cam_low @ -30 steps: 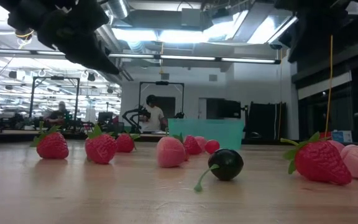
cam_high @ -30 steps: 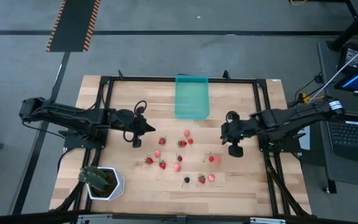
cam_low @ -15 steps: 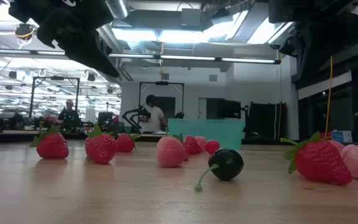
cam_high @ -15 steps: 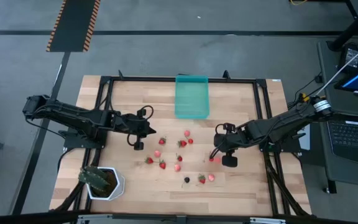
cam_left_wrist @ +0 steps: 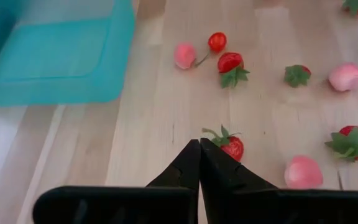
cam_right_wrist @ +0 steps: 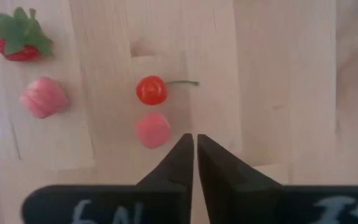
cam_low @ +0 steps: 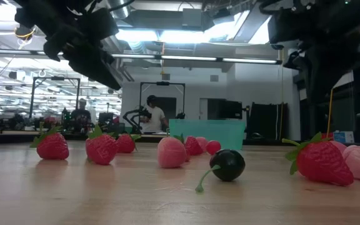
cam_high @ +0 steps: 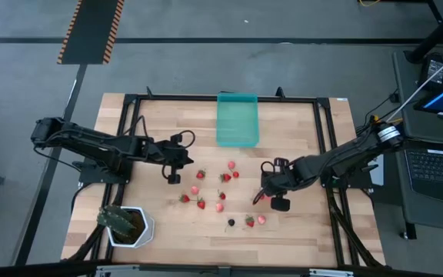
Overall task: Pick and placing Produce into tupperware
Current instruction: Put the pink peach into the blue bin
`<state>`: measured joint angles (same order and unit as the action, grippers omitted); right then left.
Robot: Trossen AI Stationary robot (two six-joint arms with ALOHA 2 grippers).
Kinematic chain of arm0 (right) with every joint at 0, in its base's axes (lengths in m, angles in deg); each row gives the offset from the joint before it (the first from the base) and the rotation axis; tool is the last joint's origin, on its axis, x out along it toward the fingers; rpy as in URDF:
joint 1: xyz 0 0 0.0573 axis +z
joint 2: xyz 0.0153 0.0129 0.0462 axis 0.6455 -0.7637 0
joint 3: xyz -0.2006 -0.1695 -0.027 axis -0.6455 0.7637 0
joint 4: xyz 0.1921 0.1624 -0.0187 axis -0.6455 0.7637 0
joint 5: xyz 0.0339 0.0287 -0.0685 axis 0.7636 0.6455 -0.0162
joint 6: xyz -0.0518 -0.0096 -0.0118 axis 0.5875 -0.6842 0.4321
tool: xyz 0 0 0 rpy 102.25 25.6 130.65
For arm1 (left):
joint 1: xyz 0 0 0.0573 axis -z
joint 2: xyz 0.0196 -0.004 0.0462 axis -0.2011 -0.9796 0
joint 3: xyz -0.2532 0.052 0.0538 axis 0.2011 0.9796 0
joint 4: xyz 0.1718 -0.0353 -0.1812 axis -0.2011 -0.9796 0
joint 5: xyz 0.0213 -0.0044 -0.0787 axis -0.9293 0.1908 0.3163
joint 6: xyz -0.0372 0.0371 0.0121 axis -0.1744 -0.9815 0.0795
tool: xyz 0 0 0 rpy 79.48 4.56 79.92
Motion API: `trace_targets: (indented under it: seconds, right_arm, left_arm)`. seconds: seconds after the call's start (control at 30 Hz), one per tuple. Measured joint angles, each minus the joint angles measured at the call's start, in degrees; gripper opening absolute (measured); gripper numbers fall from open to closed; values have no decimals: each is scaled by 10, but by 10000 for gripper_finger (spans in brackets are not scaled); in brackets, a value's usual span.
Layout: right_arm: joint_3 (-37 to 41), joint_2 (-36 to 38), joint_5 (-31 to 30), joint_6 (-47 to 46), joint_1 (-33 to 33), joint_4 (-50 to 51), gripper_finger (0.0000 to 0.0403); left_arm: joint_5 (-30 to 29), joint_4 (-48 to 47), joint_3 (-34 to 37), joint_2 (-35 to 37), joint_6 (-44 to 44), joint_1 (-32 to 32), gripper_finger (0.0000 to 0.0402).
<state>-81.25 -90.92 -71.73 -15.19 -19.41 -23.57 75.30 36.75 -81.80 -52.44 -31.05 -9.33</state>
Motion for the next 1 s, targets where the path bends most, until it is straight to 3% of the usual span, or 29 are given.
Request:
trace_targets:
  seconds: [0.5,0.67,1.0]
  right_arm:
    - [0,0,42,-85,41,-33,183]
    - [0,-7,42,-94,53,-46,201]
    - [1,-86,34,-74,53,-42,201]
  left_arm:
    - [31,0,0,0,0,-1,3]
    - [31,0,0,0,0,-1,4]
    - [31,0,0,0,0,-1,5]
